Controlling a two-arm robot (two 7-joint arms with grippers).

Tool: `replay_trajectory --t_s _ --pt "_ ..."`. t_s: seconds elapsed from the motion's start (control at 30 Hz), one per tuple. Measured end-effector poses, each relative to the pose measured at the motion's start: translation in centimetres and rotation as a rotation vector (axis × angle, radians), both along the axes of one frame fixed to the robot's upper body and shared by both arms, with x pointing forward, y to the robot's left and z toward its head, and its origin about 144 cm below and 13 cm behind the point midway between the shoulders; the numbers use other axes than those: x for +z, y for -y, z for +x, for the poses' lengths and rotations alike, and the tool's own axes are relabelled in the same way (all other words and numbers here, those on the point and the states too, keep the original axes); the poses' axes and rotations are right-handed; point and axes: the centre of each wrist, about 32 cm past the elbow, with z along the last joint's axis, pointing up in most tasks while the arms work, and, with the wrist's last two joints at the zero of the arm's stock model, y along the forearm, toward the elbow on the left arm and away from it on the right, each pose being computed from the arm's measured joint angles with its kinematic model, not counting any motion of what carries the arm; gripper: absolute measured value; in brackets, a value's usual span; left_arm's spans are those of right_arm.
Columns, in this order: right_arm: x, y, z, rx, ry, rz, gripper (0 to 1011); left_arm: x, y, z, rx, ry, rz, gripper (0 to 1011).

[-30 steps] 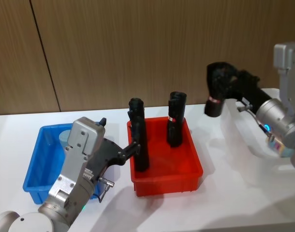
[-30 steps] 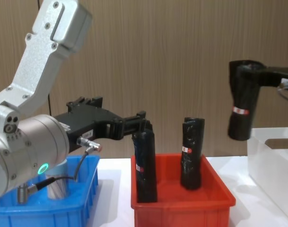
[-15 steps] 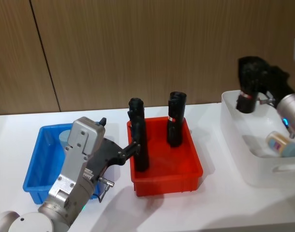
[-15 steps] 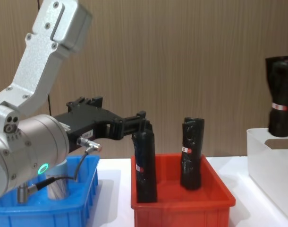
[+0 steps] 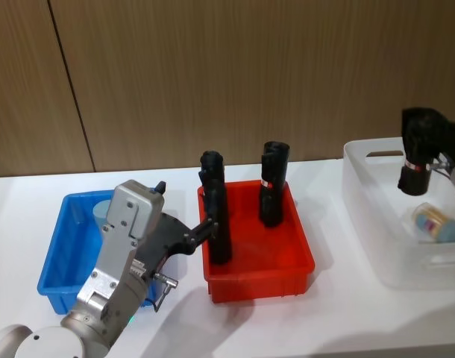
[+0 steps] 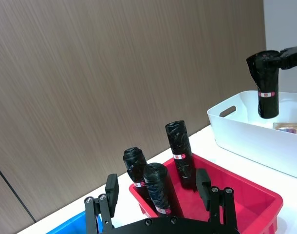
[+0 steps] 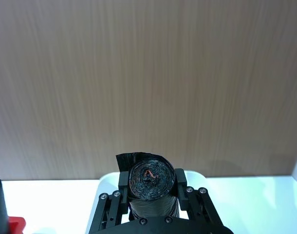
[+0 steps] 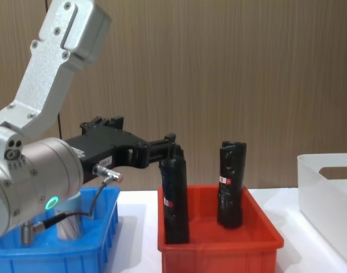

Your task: Pick the cotton swabs from the blue box and place them into the white box.

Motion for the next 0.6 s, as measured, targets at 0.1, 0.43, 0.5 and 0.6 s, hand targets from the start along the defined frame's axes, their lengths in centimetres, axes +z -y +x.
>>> replay_trajectory --t_s 0.1,0.43,0.5,0.6 --pt "-0.4 0.5 0.3 -0.013 -0.032 0.012 550 0.0 0.0 0.0 0.000 0.000 0.000 1004" --pt "-1.3 1.3 0.8 -0.011 -0.088 0.035 550 0.0 0.0 0.0 0.000 0.000 0.000 1004" --pt "-1.4 1.4 0.9 -0.009 -0.098 0.040 550 0.0 0.0 0.0 0.000 0.000 0.000 1004" --pt "-1.6 1.6 1.0 -0.004 -0.106 0.047 550 0.0 0.0 0.0 0.000 0.000 0.000 1004"
